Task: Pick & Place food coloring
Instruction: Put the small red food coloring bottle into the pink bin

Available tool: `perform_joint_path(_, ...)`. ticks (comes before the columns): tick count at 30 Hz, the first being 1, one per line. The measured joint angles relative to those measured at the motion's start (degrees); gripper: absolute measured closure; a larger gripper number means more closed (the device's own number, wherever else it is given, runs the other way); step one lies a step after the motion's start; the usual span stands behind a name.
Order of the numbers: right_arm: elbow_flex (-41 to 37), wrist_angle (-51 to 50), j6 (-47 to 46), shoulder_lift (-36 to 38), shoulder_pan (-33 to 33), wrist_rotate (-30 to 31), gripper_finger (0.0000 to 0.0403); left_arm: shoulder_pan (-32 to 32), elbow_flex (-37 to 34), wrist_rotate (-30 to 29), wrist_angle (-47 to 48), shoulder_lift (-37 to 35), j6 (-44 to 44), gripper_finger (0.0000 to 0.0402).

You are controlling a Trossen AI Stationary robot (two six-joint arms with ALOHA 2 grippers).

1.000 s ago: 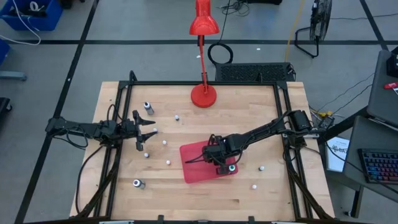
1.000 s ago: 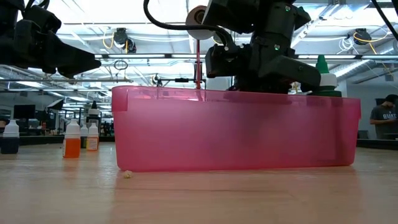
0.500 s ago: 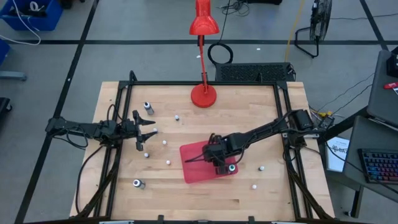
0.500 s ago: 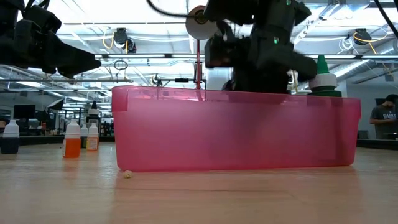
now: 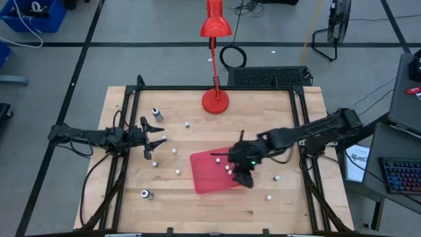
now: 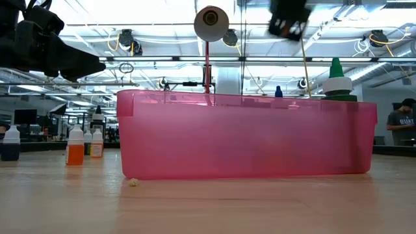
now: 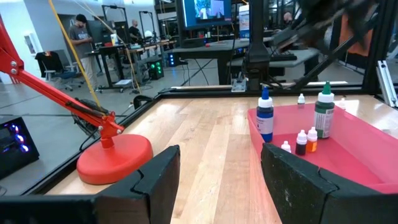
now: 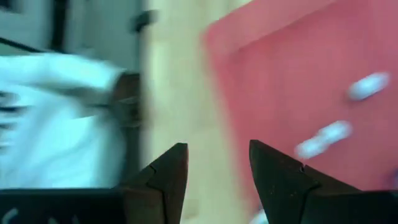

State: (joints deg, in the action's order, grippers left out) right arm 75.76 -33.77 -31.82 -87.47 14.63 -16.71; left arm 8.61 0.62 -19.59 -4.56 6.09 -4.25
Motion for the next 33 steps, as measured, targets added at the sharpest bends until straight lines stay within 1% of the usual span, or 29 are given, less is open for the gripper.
perform_joint_path(1, -0.17, -0.16, -2.55, 1.41, 1.08, -1.33, 0.0246, -0.01, 0.0, 0.0, 0.02, 0.02, 0.0, 0.0176)
perform_joint_path(4, -0.9, -4.01, -7.44, 4.94, 5.33, -0.6, 0.025, -0.01, 0.0, 0.0, 0.0, 0.02, 0.0, 0.0176)
perform_joint_path(5, -1.16, -5.43, -8.35, 5.79, 7.05, 1.47, 0.0251, 0.0, 0.0, 0.0, 0.0, 0.02, 0.0, 0.0176)
perform_joint_path(8, -1.62, -12.93, -13.78, 7.21, 12.09, 11.4, 0.0249, 0.0, 0.0, 0.0, 0.01, 0.02, 0.0, 0.0176)
perform_joint_path(12, -1.72, -29.16, -21.12, 7.05, 17.19, 23.67, 0.0242, -0.01, 0.0, 0.0, 0.0, 0.02, 0.0, 0.0176)
perform_joint_path(15, -1.76, -36.89, -21.07, 6.68, 18.4, 31.74, 0.0243, -0.01, 0.02, 0.0, 0.0, 0.0, 0.0, 0.0176)
perform_joint_path(17, -2.34, -36.64, -19.0, 6.76, 18.43, 34.8, 0.0243, 0.0, 0.0, 0.0, 0.01, 0.01, 0.0, 0.0176)
perform_joint_path(20, -4.93, -31.95, -13.19, 6.69, 17.81, 34.69, 0.0239, -0.01, 0.0, 0.0, 0.0, 0.02, 0.0, 0.0176)
perform_joint_path(23, -9.48, -26.52, -8.97, 6.7, 16.34, 34.41, 0.0235, -0.01, 0.0, 0.0, 0.0, 0.01, 0.0, 0.0176)
perform_joint_path(30, -18.94, -20.73, -7.17, 6.63, 8.18, 29.64, 0.023, -0.01, 0.0, 0.0, 0.02, 0.01, 0.0, 0.0176)
perform_joint_path(33, -21.83, -16.14, -3.75, 6.69, 5.22, 27.93, 0.0229, -0.01, 0.0, 0.0, 0.02, 0.02, 0.0, 0.0176)
